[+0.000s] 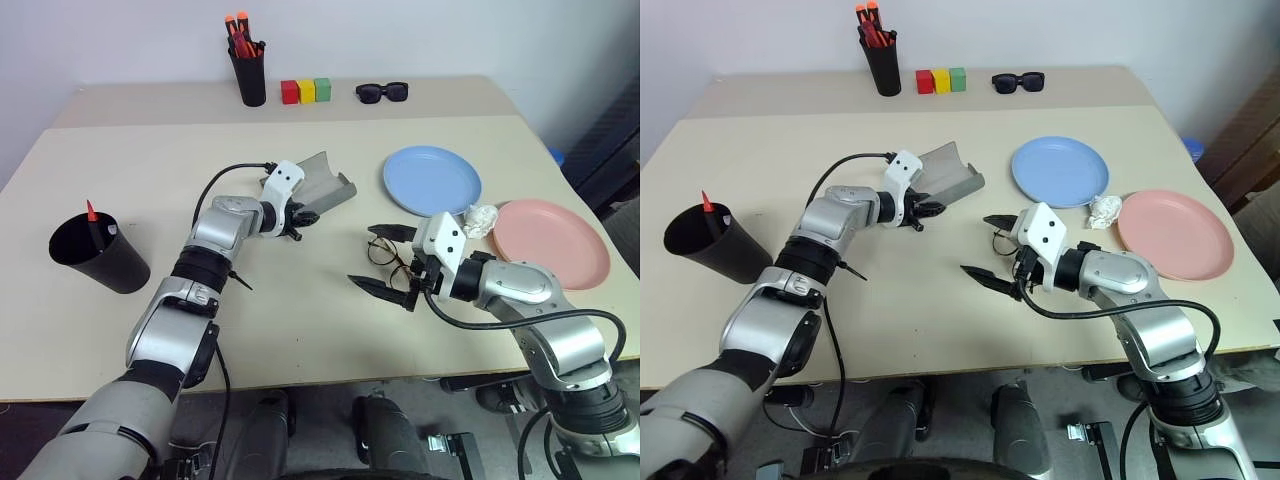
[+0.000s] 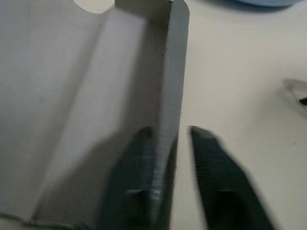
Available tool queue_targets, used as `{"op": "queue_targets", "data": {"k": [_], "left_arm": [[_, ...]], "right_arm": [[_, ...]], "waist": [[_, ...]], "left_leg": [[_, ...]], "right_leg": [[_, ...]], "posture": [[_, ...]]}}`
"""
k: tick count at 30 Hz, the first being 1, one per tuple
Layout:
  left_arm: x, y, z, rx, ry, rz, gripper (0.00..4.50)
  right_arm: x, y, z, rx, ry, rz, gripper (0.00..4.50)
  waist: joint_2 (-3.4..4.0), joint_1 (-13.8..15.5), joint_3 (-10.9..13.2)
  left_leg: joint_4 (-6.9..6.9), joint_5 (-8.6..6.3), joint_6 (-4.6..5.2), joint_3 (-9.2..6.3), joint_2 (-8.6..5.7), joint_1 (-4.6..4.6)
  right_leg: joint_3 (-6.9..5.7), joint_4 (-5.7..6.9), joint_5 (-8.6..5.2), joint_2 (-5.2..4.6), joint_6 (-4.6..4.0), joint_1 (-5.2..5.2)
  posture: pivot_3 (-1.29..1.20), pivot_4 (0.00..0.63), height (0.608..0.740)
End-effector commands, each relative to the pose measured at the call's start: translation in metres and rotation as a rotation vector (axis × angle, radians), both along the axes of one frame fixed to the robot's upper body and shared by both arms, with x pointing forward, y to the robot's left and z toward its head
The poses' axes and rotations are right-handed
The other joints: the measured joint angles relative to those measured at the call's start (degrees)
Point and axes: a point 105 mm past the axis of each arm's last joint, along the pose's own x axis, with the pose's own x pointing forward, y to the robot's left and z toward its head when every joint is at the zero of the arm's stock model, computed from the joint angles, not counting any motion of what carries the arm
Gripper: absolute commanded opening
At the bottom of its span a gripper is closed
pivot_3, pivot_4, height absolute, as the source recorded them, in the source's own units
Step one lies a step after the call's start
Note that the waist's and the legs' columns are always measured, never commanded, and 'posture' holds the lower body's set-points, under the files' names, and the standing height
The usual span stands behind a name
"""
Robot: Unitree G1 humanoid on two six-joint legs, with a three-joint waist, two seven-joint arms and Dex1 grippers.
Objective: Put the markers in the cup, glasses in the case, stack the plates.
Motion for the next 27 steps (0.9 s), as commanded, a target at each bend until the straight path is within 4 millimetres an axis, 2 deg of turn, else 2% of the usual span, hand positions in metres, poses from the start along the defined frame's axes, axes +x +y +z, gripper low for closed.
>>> {"op": "queue_targets", "data": {"k": [1, 5, 8, 11, 16, 21, 24, 27], "left_arm": [[-0.001, -0.001, 0.018, 0.029, -0.107, -0.073, 0.04], [-0.018, 0.004, 0.024, 0.072, -0.225, -0.217, 0.04], [-0.056, 0.015, 0.022, 0.139, -0.311, -0.426, 0.04], [-0.091, 0.027, 0.018, 0.160, -0.285, -0.553, 0.04], [-0.125, 0.039, 0.013, 0.166, -0.170, -0.606, 0.04], [-0.138, 0.041, 0.008, 0.146, -0.049, -0.566, 0.04], [-0.140, 0.040, 0.007, 0.159, -0.063, -0.567, 0.81], [-0.135, 0.037, 0.010, 0.184, -0.177, -0.568, 2.22]], "right_arm": [[0.002, -0.010, 0.011, -0.001, -0.041, -0.047, 4.50], [0.009, -0.024, 0.008, -0.017, -0.036, -0.112, 4.50], [0.012, -0.035, 0.007, -0.035, -0.038, -0.136, 4.50], [0.014, -0.042, 0.007, -0.048, -0.035, -0.150, 4.50], [0.021, -0.053, 0.001, -0.073, 0.014, -0.191, 4.50], [0.028, -0.062, -0.008, -0.093, 0.085, -0.237, 4.50], [0.031, -0.065, -0.014, -0.109, 0.126, -0.249, 4.50], [0.031, -0.063, -0.016, -0.109, 0.165, -0.255, 4.50]], "waist": [[-0.01, 0.0, 0.0], [-0.01, -0.2, 0.0], [0.03, -0.4, 0.0], [0.06, -0.2, 0.0], [0.08, 0.6, 0.1], [0.09, 0.9, 0.1], [0.09, 0.9, 0.1], [0.09, 0.9, 0.1]], "left_leg": [[0.00, 0.00, 0.00, -0.01, 0.00, -0.01], [-0.03, 0.00, 0.00, 0.02, 0.01, 0.00], [-0.12, -0.01, 0.01, 0.08, 0.06, 0.01], [-0.14, -0.02, 0.03, 0.07, 0.17, 0.01], [-0.02, -0.07, 0.11, 0.06, 0.18, 0.00], [0.02, -0.08, 0.15, 0.10, 0.18, 0.01], [0.03, -0.07, 0.16, 0.17, 0.18, 0.01], [0.04, -0.07, 0.16, 0.21, 0.17, 0.01]], "right_leg": [[0.00, 0.00, 0.00, 0.00, 0.00, 0.00], [0.02, 0.00, 0.00, -0.02, 0.00, -0.02], [0.07, 0.00, 0.00, -0.10, -0.03, -0.08], [0.14, -0.01, -0.09, -0.20, -0.21, -0.13], [0.14, -0.12, -0.18, -0.26, -0.36, -0.02], [0.16, -0.14, -0.20, -0.26, -0.38, -0.02], [0.15, -0.13, -0.20, -0.24, -0.37, -0.02], [0.15, -0.13, -0.20, -0.24, -0.36, -0.02]], "posture": [[0.00, 0.150, 0.740], [0.00, 0.150, 0.740], [0.00, 0.150, 0.740], [0.00, 0.150, 0.740], [0.00, 0.150, 0.740], [0.00, 0.150, 0.740], [0.00, 0.150, 0.740], [0.00, 0.150, 0.740]]}}
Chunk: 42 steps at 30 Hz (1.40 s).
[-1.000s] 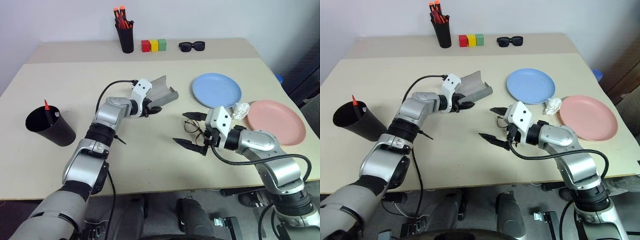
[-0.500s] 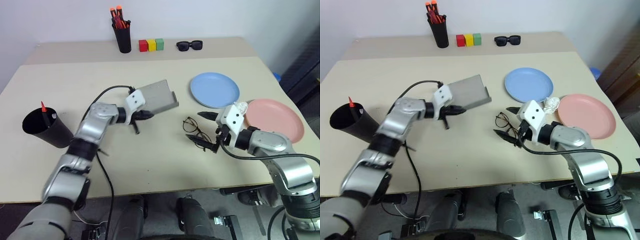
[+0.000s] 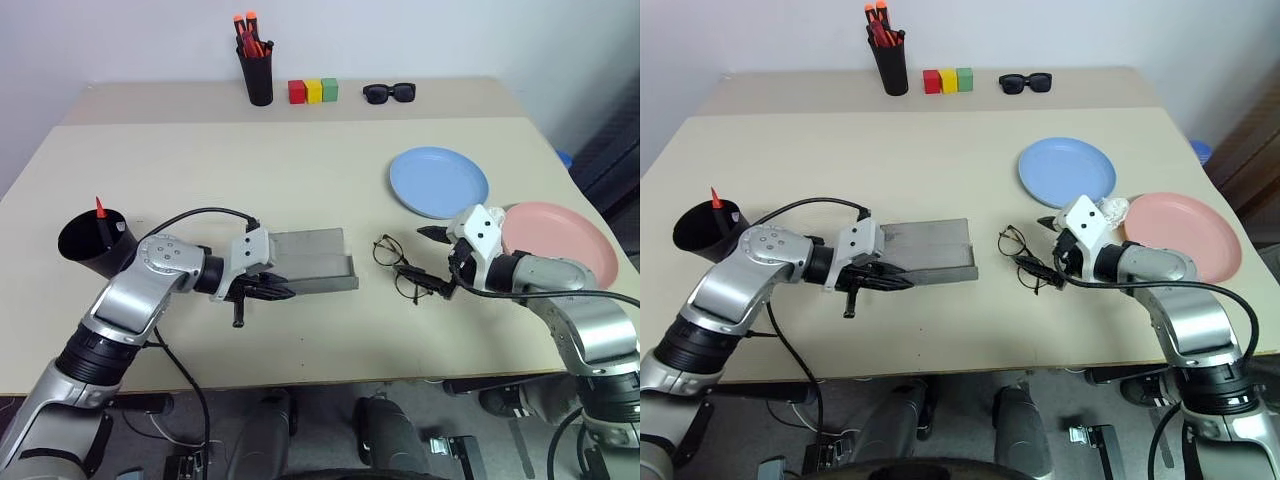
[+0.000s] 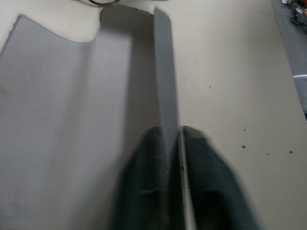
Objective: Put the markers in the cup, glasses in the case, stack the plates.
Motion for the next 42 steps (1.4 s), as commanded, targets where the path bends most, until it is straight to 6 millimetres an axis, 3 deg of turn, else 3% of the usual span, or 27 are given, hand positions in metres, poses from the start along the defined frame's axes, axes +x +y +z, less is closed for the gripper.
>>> {"op": "queue_targets", "data": {"k": [1, 5, 11, 15, 21, 25, 31, 38, 42], "left_arm": [[0.006, -0.003, 0.013, -0.027, -0.142, -0.002, 2.22], [0.007, -0.001, 0.020, -0.046, -0.174, 0.014, 2.22], [-0.015, 0.004, 0.024, -0.046, -0.195, 0.007, 2.22], [-0.040, -0.007, 0.031, -0.121, -0.200, -0.043, 2.22], [-0.063, 0.001, 0.010, -0.042, -0.136, -0.029, 2.22], [-0.068, 0.007, -0.002, -0.047, -0.097, 0.034, 2.27], [-0.072, 0.010, -0.009, -0.077, -0.071, 0.097, 2.27], [-0.078, 0.011, -0.016, -0.082, -0.058, 0.126, 2.27], [-0.076, 0.017, -0.019, -0.106, -0.065, 0.189, 2.27]], "right_arm": [[0.002, 0.000, 0.007, -0.013, 0.009, -0.014, 4.50], [0.005, 0.002, 0.008, -0.006, 0.050, -0.051, 4.50], [0.007, 0.001, 0.011, 0.007, 0.106, -0.115, 4.50], [0.007, -0.002, 0.004, -0.014, 0.148, -0.133, 4.50], [0.012, -0.006, -0.008, -0.013, 0.202, -0.165, 4.50], [0.014, -0.008, -0.013, -0.019, 0.217, -0.173, 3.29], [0.015, -0.004, -0.011, -0.006, 0.219, -0.162, 0.10], [0.014, -0.002, -0.009, -0.013, 0.213, -0.149, 0.04], [0.013, 0.008, 0.006, -0.030, 0.130, -0.086, 0.04]], "waist": [[0.00, 0.0, 0.0], [0.00, 0.2, 0.0], [0.01, 0.0, 0.0], [0.01, 0.2, 0.0], [0.06, 0.1, 0.0], [0.06, 0.1, 0.0], [0.07, 0.2, 0.0], [0.06, 0.2, -0.1], [0.08, 0.2, 0.0]], "left_leg": [[0.00, 0.00, 0.00, 0.00, 0.00, 0.00], [0.02, 0.00, 0.00, 0.00, 0.00, 0.00], [-0.04, -0.02, 0.03, -0.02, 0.05, 0.00], [0.01, -0.04, 0.05, -0.01, 0.05, -0.01], [-0.01, -0.04, 0.05, 0.03, 0.07, 0.02], [-0.01, -0.05, 0.06, 0.05, 0.07, 0.01], [-0.01, -0.06, 0.06, 0.04, 0.08, 0.00], [-0.03, -0.08, 0.06, 0.07, 0.17, 0.01], [-0.07, -0.09, 0.05, 0.08, 0.19, 0.00]], "right_leg": [[0.00, 0.01, 0.00, 0.00, 0.00, 0.00], [0.01, 0.00, 0.00, 0.00, 0.00, 0.00], [0.04, 0.01, 0.00, 0.00, 0.00, -0.04], [0.06, -0.02, 0.00, -0.01, -0.01, -0.01], [0.07, -0.03, -0.01, -0.01, -0.02, -0.02], [0.09, -0.06, -0.01, -0.01, -0.03, -0.02], [0.09, -0.12, -0.01, -0.02, -0.03, -0.02], [0.09, -0.29, 0.02, 0.00, -0.08, 0.02], [0.09, -0.38, 0.03, -0.01, -0.11, 0.03]], "posture": [[0.00, 0.150, 0.740], [0.00, 0.150, 0.740], [0.00, 0.150, 0.740], [0.00, 0.150, 0.740], [0.00, 0.150, 0.740], [0.00, 0.150, 0.740], [0.00, 0.150, 0.740], [0.00, 0.150, 0.740], [0.00, 0.150, 0.740]]}}
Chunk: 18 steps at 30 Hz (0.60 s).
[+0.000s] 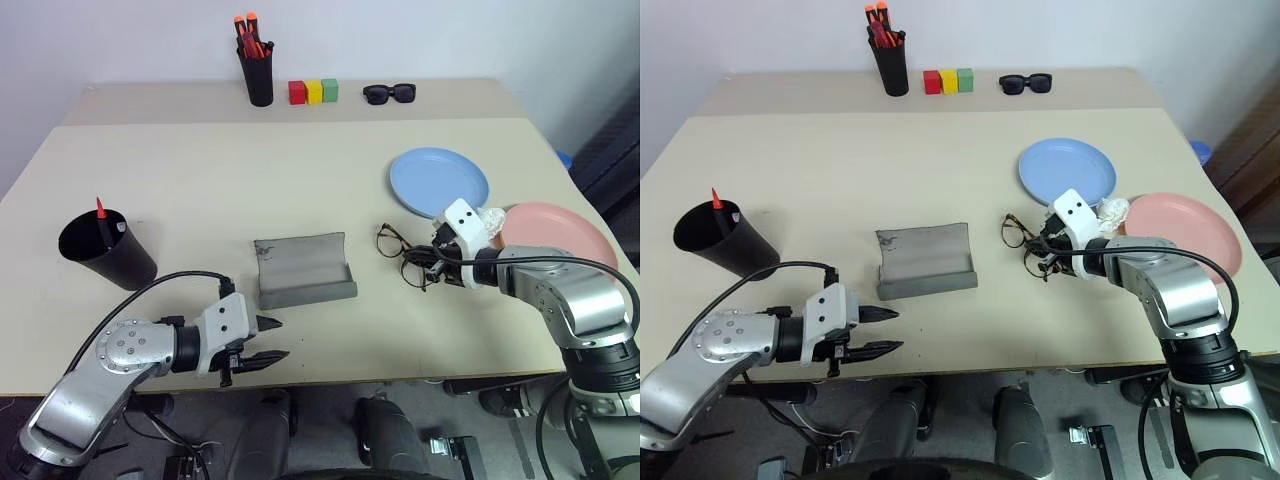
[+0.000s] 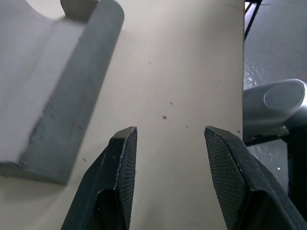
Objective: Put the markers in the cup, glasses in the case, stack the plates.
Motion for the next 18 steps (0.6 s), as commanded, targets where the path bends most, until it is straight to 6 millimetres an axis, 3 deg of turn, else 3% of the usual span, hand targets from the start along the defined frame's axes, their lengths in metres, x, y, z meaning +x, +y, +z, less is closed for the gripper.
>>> {"op": "queue_targets", "data": {"k": [1, 5, 9, 13, 18], "left_arm": [[0.004, 0.004, 0.009, -0.052, -0.071, 0.055, 2.27], [0.011, 0.024, 0.006, -0.101, -0.111, 0.205, 2.27], [0.005, 0.040, 0.000, -0.107, -0.103, 0.265, 2.27], [0.007, 0.056, -0.002, -0.106, -0.121, 0.320, 2.27], [0.001, 0.065, -0.007, -0.100, -0.136, 0.346, 2.27]], "right_arm": [[-0.004, 0.014, 0.023, -0.028, -0.117, 0.103, 0.04], [-0.020, 0.056, 0.051, -0.014, -0.231, 0.355, 0.04], [-0.033, 0.105, 0.065, -0.002, -0.282, 0.614, 0.04], [-0.031, 0.142, 0.065, -0.017, -0.290, 0.814, 0.04], [-0.013, 0.158, 0.055, -0.033, -0.241, 0.854, 0.04]], "waist": [[0.02, 0.0, 0.0], [0.15, -0.5, 0.1], [0.15, -1.3, 0.1], [0.16, -1.4, 0.1], [0.15, -1.2, 0.1]], "left_leg": [[-0.01, 0.00, 0.00, 0.01, 0.01, -0.01], [-0.04, -0.02, 0.02, 0.07, 0.09, -0.03], [-0.09, -0.03, 0.01, 0.10, 0.19, -0.02], [-0.11, -0.04, -0.01, 0.10, 0.21, -0.02], [-0.10, -0.13, -0.13, 0.10, 0.18, -0.04]], "right_leg": [[0.00, -0.04, 0.01, 0.00, -0.01, 0.00], [0.00, -0.07, 0.03, -0.01, -0.04, -0.05], [-0.04, -0.11, 0.05, 0.03, -0.07, -0.08], [-0.06, -0.14, 0.07, 0.03, -0.10, -0.09], [-0.07, -0.32, 0.12, -0.02, -0.16, -0.25]], "posture": [[0.00, 0.150, 0.740], [0.00, 0.150, 0.740], [0.00, 0.150, 0.740], [0.00, 0.150, 0.740], [0.00, 0.150, 0.740]]}}
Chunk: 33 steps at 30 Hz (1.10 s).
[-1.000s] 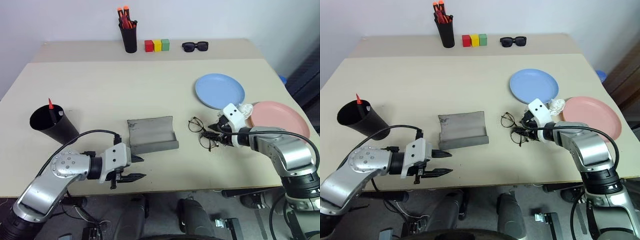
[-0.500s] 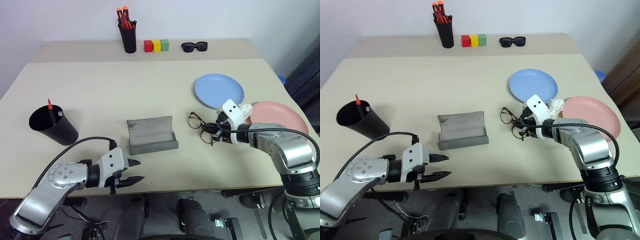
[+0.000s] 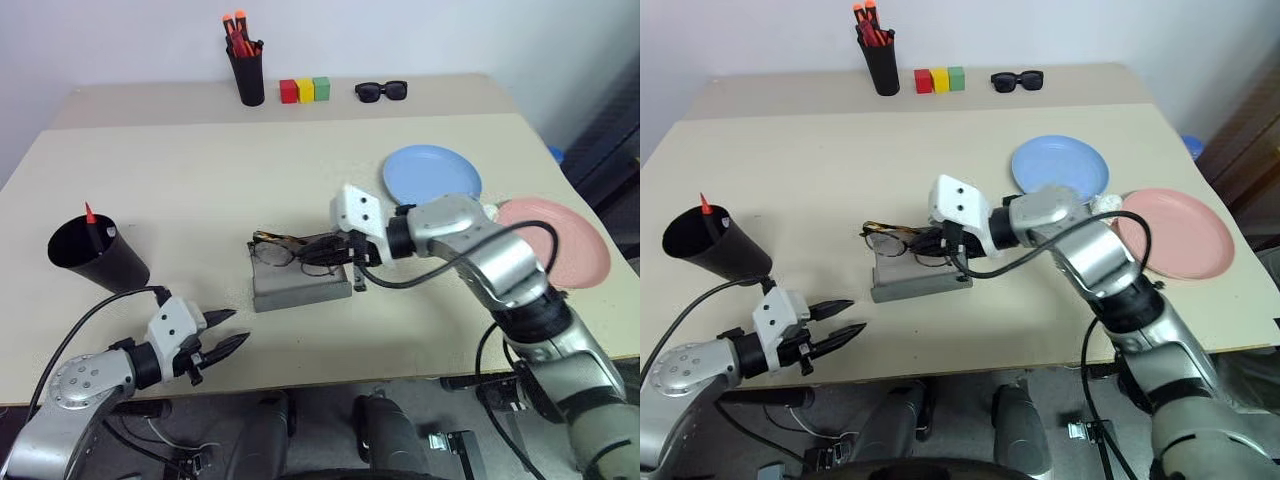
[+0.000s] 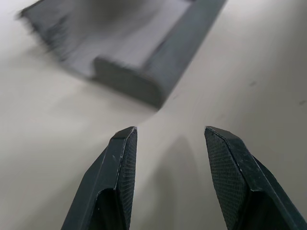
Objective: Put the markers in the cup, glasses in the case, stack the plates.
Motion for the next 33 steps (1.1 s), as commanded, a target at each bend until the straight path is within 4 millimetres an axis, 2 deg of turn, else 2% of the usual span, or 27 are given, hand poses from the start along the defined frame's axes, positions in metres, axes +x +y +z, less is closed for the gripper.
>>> {"op": "queue_targets", "data": {"k": [1, 4, 10, 17, 18, 19, 22, 25, 26, 27, 30, 32, 33], "left_arm": [[-0.006, 0.001, 0.006, -0.008, -0.050, 0.002, 2.27], [-0.012, -0.001, 0.006, -0.023, -0.072, 0.012, 2.27], [-0.018, -0.008, 0.015, -0.080, -0.129, 0.019, 2.27], [-0.012, -0.008, 0.024, -0.115, -0.182, 0.021, 2.27], [-0.011, -0.008, 0.024, -0.113, -0.180, 0.018, 2.27], [-0.011, -0.008, 0.023, -0.111, -0.177, 0.015, 2.27], [-0.009, -0.008, 0.025, -0.123, -0.175, 0.017, 2.27], [-0.001, -0.009, 0.035, -0.162, -0.198, 0.046, 2.27], [0.006, -0.009, 0.040, -0.201, -0.198, 0.077, 2.27], [0.012, -0.008, 0.046, -0.238, -0.195, 0.103, 2.27], [0.037, -0.012, 0.062, -0.331, -0.186, 0.171, 1.41], [0.047, -0.015, 0.066, -0.341, -0.171, 0.194, 0.40], [0.060, -0.019, 0.069, -0.325, -0.168, 0.211, 0.07]], "right_arm": [[0.010, 0.003, -0.004, -0.030, -0.004, 0.030, 0.04], [0.013, 0.001, -0.016, -0.067, 0.024, 0.056, 0.04], [0.008, -0.003, -0.021, -0.086, 0.090, 0.119, 0.04], [0.003, -0.005, -0.027, -0.101, 0.126, 0.161, 0.04], [0.004, -0.006, -0.027, -0.099, 0.125, 0.158, 0.68], [0.005, -0.005, -0.027, -0.095, 0.122, 0.151, 0.90], [0.012, -0.005, -0.021, -0.060, 0.085, 0.111, 2.42], [0.016, -0.004, -0.010, -0.012, 0.038, 0.088, 4.04], [0.017, -0.004, -0.005, 0.011, 0.002, 0.085, 4.45], [0.017, -0.005, 0.000, 0.031, -0.024, 0.081, 4.45], [0.012, -0.007, 0.013, 0.090, -0.070, 0.069, 4.50], [0.009, -0.009, 0.015, 0.106, -0.083, 0.062, 4.50], [0.006, -0.011, 0.016, 0.118, -0.097, 0.052, 4.50]], "waist": [[0.00, -0.1, 0.0], [0.00, -0.2, 0.0], [0.01, -0.3, 0.0], [0.02, -0.2, 0.0], [0.02, -0.2, 0.0], [0.02, -0.3, 0.0], [0.02, -0.4, 0.0], [0.04, -0.2, 0.0], [0.03, -0.1, 0.0], [0.05, 0.0, 0.0], [0.04, 0.2, 0.0], [0.01, 0.0, 0.0], [0.03, -0.1, 0.0]], "left_leg": [[-0.01, -0.02, 0.00, 0.02, 0.00, 0.00], [-0.10, -0.03, 0.00, 0.03, 0.01, 0.00], [-0.23, -0.02, -0.01, 0.06, 0.05, 0.00], [-0.23, -0.02, -0.01, 0.09, 0.05, 0.01], [-0.22, -0.02, -0.01, 0.09, 0.04, 0.01], [-0.22, -0.02, -0.01, 0.10, 0.04, 0.01], [-0.23, -0.01, 0.00, 0.12, 0.04, 0.01], [-0.23, -0.01, -0.01, 0.12, 0.05, 0.01], [-0.22, -0.01, -0.01, 0.10, 0.05, 0.01], [-0.20, 0.00, -0.01, 0.09, 0.05, 0.03], [-0.08, 0.04, 0.05, 0.02, 0.03, 0.02], [-0.02, 0.08, 0.12, -0.01, 0.02, 0.02], [0.00, 0.09, 0.13, -0.01, 0.02, 0.03]], "right_leg": [[0.01, -0.03, 0.01, -0.02, -0.01, 0.00], [0.04, -0.04, 0.03, -0.02, -0.03, 0.00], [0.06, 0.05, 0.03, 0.03, -0.04, 0.00], [0.04, 0.05, 0.03, 0.06, -0.04, 0.00], [0.04, 0.05, 0.03, 0.07, -0.04, 0.00], [0.04, 0.05, 0.03, 0.11, -0.04, 0.01], [0.05, 0.05, 0.03, 0.18, -0.04, 0.01], [0.05, 0.10, 0.03, 0.22, -0.03, -0.01], [0.03, 0.12, 0.03, 0.23, -0.03, 0.00], [0.03, 0.12, 0.04, 0.23, -0.03, 0.02], [-0.01, 0.19, 0.04, 0.26, 0.00, 0.08], [-0.02, 0.27, 0.06, 0.30, 0.04, 0.11], [-0.01, 0.29, 0.16, 0.33, 0.21, 0.13]], "posture": [[0.00, 0.150, 0.740], [0.00, 0.150, 0.740], [0.00, 0.150, 0.740], [0.00, 0.150, 0.740], [0.00, 0.150, 0.740], [0.00, 0.150, 0.740], [0.00, 0.150, 0.740], [0.00, 0.150, 0.740], [0.00, 0.150, 0.740], [0.00, 0.150, 0.740], [0.00, 0.150, 0.740], [0.00, 0.150, 0.740], [0.00, 0.150, 0.740]]}}
